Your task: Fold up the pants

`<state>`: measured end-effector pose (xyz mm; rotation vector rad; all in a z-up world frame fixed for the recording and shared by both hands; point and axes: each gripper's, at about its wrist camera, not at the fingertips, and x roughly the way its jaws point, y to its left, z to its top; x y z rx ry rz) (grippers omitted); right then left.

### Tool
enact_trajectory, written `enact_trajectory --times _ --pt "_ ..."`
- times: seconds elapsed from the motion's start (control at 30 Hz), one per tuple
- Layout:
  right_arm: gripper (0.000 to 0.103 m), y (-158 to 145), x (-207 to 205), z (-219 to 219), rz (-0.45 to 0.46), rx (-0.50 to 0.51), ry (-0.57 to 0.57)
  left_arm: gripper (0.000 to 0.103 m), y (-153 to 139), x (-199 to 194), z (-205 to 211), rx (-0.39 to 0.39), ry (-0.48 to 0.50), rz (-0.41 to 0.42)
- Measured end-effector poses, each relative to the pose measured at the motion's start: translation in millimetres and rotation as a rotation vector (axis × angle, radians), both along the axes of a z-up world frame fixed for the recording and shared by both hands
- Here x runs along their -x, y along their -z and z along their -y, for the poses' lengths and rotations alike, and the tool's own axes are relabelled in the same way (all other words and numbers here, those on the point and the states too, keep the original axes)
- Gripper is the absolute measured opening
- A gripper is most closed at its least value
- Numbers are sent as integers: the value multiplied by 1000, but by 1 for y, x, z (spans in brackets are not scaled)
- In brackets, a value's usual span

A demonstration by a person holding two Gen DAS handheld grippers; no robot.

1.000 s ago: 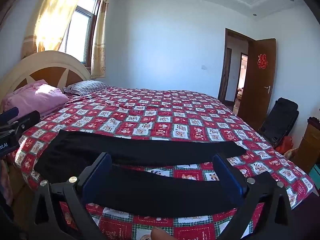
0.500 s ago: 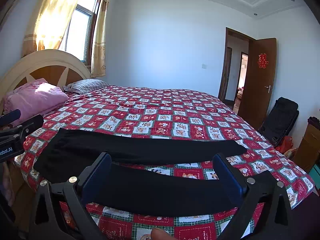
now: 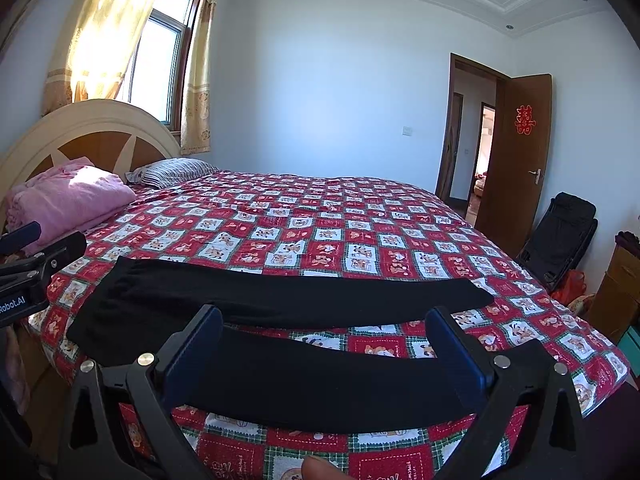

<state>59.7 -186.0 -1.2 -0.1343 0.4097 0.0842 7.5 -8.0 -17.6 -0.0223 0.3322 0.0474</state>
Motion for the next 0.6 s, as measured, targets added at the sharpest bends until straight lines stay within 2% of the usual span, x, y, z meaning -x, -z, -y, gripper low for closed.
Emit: enact_trajectory --times 0.6 --pt "102 0 0 0 -4 1 0 103 2 0 -3 4 -1 -3"
